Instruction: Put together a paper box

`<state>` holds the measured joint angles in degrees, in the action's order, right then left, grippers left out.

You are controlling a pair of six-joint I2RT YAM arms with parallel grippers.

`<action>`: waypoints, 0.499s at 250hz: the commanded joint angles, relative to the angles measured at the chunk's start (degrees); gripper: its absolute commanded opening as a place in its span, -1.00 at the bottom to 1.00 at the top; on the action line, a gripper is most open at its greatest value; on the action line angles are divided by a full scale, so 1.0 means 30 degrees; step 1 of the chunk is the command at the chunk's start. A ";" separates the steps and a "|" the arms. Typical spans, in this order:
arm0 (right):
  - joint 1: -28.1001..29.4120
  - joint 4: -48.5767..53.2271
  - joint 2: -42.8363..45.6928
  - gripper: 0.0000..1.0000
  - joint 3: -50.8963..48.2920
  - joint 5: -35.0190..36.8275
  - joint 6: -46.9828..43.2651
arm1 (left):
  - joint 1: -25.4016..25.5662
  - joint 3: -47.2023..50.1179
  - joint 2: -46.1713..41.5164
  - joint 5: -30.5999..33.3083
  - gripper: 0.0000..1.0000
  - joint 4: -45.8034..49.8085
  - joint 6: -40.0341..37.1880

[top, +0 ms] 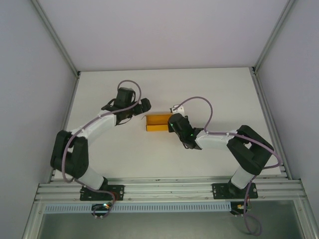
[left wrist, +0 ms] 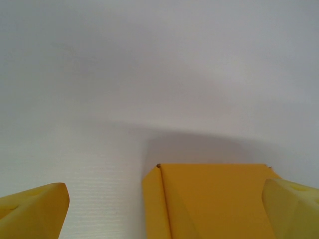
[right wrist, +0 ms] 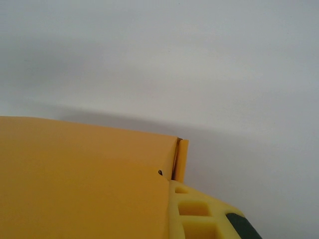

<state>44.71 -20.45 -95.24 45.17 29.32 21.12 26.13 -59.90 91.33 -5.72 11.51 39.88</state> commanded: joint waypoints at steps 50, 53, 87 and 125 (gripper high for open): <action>0.1088 0.2445 0.0155 -0.80 -0.0610 0.0400 0.0121 | 0.0079 0.2113 0.1782 -0.3543 0.62 -0.2800 0.1825; 0.1104 0.2516 0.0179 -0.79 -0.0612 0.0353 0.0153 | 0.0079 0.2259 0.1783 -0.3522 0.59 -0.2868 0.1934; 0.1527 0.3533 0.0483 -0.69 -0.0595 0.0186 0.0569 | 0.0165 0.3824 0.1809 -0.3984 0.38 -0.4823 0.2945; 0.2073 0.4881 0.1071 -0.55 -0.0667 0.0161 0.1019 | 0.0662 0.4219 0.2069 -0.4134 0.10 -0.5194 0.3027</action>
<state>49.65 -11.11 -95.13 43.38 29.71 21.85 26.61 -48.99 96.18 -16.64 -2.87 47.75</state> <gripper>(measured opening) 0.208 0.597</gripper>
